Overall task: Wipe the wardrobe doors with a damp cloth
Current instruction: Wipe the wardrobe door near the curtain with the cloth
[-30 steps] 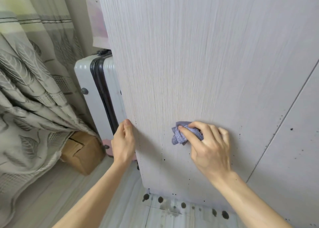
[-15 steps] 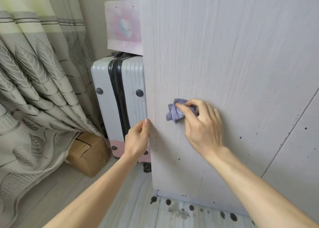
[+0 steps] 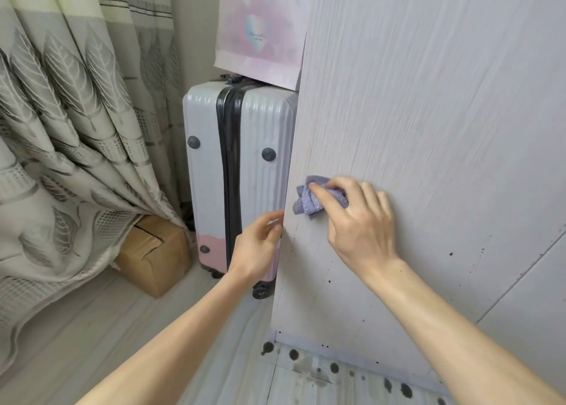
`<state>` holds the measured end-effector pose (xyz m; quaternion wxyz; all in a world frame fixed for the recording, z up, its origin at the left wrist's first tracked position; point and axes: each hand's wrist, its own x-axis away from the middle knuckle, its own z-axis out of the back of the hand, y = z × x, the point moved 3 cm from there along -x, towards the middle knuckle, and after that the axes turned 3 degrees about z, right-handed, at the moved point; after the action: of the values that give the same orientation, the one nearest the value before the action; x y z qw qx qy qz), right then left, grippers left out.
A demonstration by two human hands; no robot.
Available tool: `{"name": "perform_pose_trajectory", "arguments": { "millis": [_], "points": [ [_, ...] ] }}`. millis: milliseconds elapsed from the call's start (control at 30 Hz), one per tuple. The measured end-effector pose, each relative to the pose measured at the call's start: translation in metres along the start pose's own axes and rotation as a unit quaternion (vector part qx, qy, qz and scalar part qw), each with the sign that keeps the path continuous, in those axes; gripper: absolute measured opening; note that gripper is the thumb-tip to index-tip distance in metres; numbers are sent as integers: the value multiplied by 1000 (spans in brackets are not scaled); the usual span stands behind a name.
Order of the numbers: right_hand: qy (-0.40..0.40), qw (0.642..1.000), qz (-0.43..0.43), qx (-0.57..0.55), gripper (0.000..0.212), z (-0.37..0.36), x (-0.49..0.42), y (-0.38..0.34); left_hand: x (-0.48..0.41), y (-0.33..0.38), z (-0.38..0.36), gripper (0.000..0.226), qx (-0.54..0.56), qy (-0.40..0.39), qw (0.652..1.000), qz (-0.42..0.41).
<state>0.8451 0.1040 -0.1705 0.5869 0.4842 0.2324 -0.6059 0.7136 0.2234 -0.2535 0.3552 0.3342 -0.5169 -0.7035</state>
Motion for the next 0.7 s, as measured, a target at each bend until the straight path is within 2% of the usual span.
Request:
{"name": "perform_pose_trajectory", "arguments": {
  "millis": [67, 200, 233, 300, 367, 433, 467, 533, 600, 633, 700],
  "points": [
    [1, 1000, 4, 3, 42, -7, 2, -4, 4, 1, -2, 41, -15, 6, 1000, -10],
    [-102, 980, 169, 21, 37, -33, 48, -22, 11, -1, -2, 49, -49, -1, 998, -32],
    [-125, 974, 188, 23, 38, -35, 53, -25, 11, -2, -1, 50, -54, -5, 998, -35],
    [-130, 976, 170, 26, 48, -32, 48, -26, 12, -4, 2, 52, -66, -9, 997, -37],
    [-103, 989, 101, 21, 54, -22, 33, -20, 13, -6, 3, 55, -76, -3, 996, -41],
    [-74, 997, 22, 15, 50, -16, 31, -13, 16, -8, 2, 57, -73, -1, 996, -49],
    [-68, 998, 3, 15, 50, -14, 37, -12, 18, -8, -1, 58, -77, -4, 995, -55],
    [-72, 997, 18, 14, 56, -14, 61, -13, 24, -6, -1, 60, -108, 3, 991, -84],
    [-100, 995, 24, 17, 56, -8, 93, 0, 29, 4, -5, 70, -215, 52, 961, -165],
    [-113, 993, 9, 19, 50, -3, 106, 12, 31, 8, -7, 74, -280, 85, 929, -226],
    [-97, 992, -81, 19, 48, 12, 126, 41, 34, 18, -17, 73, -378, 113, 845, -361]
  ]
}}
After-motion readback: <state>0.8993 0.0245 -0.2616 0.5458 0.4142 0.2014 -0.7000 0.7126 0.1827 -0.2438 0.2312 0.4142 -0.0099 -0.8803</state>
